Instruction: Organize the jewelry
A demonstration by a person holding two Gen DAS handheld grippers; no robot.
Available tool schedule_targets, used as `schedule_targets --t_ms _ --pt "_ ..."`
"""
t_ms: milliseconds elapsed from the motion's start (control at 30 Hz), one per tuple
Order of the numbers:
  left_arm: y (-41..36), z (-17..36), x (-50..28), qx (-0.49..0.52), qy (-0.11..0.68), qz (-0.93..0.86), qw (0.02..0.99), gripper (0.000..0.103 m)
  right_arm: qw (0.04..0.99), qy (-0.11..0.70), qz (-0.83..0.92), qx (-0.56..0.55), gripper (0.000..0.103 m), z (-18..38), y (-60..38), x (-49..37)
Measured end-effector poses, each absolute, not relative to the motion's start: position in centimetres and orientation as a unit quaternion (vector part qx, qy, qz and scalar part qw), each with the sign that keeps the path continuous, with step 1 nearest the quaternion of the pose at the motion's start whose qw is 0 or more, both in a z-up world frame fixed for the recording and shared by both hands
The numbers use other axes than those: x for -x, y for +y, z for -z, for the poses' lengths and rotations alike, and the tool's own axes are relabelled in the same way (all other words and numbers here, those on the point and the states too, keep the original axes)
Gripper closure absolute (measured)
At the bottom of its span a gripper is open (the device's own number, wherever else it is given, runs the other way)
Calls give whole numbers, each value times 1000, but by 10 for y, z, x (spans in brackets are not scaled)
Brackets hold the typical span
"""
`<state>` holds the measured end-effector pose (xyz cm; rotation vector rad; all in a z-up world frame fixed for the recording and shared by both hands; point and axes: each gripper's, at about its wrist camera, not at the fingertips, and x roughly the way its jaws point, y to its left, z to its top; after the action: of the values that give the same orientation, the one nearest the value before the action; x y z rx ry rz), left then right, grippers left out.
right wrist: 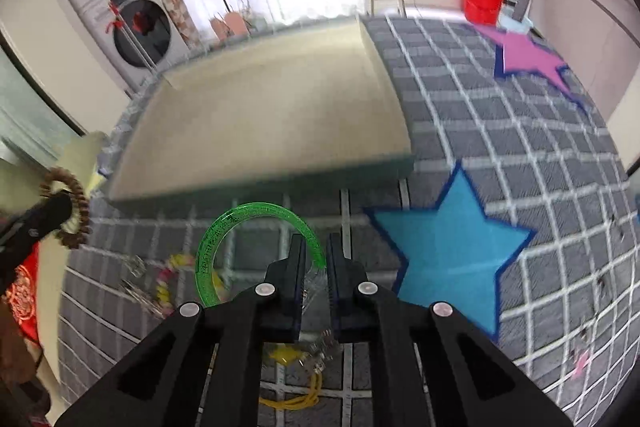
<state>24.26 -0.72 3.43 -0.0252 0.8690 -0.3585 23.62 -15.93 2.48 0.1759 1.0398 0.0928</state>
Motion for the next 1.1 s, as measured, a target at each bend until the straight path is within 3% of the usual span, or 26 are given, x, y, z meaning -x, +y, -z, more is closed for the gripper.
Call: schedule_targets --t_ms 233,533,933,1100 --pt "-19 -46 -297 -5 409 170 897 77 877 474 -30 -73 92 -49 -153 -297" --pt "-36 -7 -373 -21 428 136 893 77 871 486 2 -72 92 -20 -151 -374" --pt "-44 40 -407 -56 446 93 889 77 856 509 33 -85 91 22 -163 -394" --pt "-46 39 -407 -68 446 87 888 77 852 515 28 -94 84 23 -164 -394"
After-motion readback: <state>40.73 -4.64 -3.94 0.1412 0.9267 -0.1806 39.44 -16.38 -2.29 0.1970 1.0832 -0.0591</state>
